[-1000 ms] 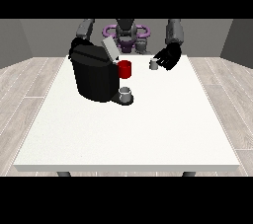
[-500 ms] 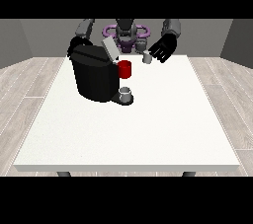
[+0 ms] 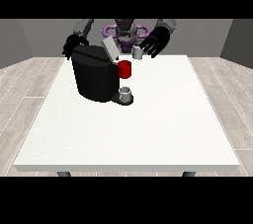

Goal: Insert the coffee pod into the coffee machine and close the lid

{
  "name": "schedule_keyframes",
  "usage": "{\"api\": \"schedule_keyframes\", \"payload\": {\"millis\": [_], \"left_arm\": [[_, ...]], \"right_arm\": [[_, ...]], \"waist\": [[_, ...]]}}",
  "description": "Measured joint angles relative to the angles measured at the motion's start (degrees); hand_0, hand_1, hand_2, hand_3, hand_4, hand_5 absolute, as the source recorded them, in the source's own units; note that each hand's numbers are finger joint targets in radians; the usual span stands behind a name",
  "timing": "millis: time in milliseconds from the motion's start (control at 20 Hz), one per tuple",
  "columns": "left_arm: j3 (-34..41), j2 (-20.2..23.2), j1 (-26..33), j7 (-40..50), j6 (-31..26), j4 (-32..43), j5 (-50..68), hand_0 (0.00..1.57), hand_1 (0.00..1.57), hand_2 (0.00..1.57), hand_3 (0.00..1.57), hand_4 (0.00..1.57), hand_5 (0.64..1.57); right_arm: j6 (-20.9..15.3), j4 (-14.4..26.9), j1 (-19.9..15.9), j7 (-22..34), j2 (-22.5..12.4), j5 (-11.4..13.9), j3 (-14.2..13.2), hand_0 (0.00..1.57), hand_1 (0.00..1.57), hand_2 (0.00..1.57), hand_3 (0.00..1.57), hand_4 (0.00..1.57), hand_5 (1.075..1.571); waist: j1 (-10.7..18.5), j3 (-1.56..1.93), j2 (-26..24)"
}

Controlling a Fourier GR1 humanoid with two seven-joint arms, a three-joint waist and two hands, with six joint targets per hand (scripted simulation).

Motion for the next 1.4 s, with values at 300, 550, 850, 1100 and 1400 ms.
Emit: {"api": "schedule_keyframes", "payload": {"millis": [300,550,850,1100,1400], "left_arm": [[0.5,0.7,-4.4,1.2,-1.2,0.2,-0.2,1.26,1.26,1.31,1.24,0.51,1.571],[0.5,0.6,-5.4,1.3,-0.2,0.7,-1.1,1.31,1.31,1.33,1.24,0.49,1.571],[0.3,-0.2,-5.7,1.1,0.2,1.2,-1.8,1.33,1.33,1.34,1.23,0.50,1.571],[0.4,-0.5,-6.2,1.3,0.2,1.9,-2.2,1.25,1.25,1.29,1.21,0.51,1.571],[-0.1,-1.7,-6.5,1.6,0.1,2.0,-2.8,1.20,1.20,1.27,1.20,0.50,1.571]], "right_arm": [[-1.8,-0.4,-1.8,-0.4,0.6,1.2,0.2,0.00,0.00,0.00,0.00,0.48,1.571],[-1.9,-1.5,-2.2,0.3,0.2,1.3,0.0,0.00,0.00,0.00,0.00,0.52,1.571],[-2.4,-1.7,-3.3,1.1,-0.3,0.8,-1.2,0.00,0.00,0.00,0.00,0.53,1.571],[-2.2,-2.1,-2.3,0.3,0.1,0.5,-0.2,0.00,0.00,0.00,0.00,0.52,1.571],[-2.1,-2.0,-2.3,0.3,-0.3,-0.1,-1.2,0.00,0.00,0.00,0.00,0.51,1.571]], "waist": [[-1.1,0.00,2.3],[-2.1,0.01,3.5],[-1.9,0.00,4.6],[-2.4,0.01,5.1],[-2.2,0.00,4.8]]}}
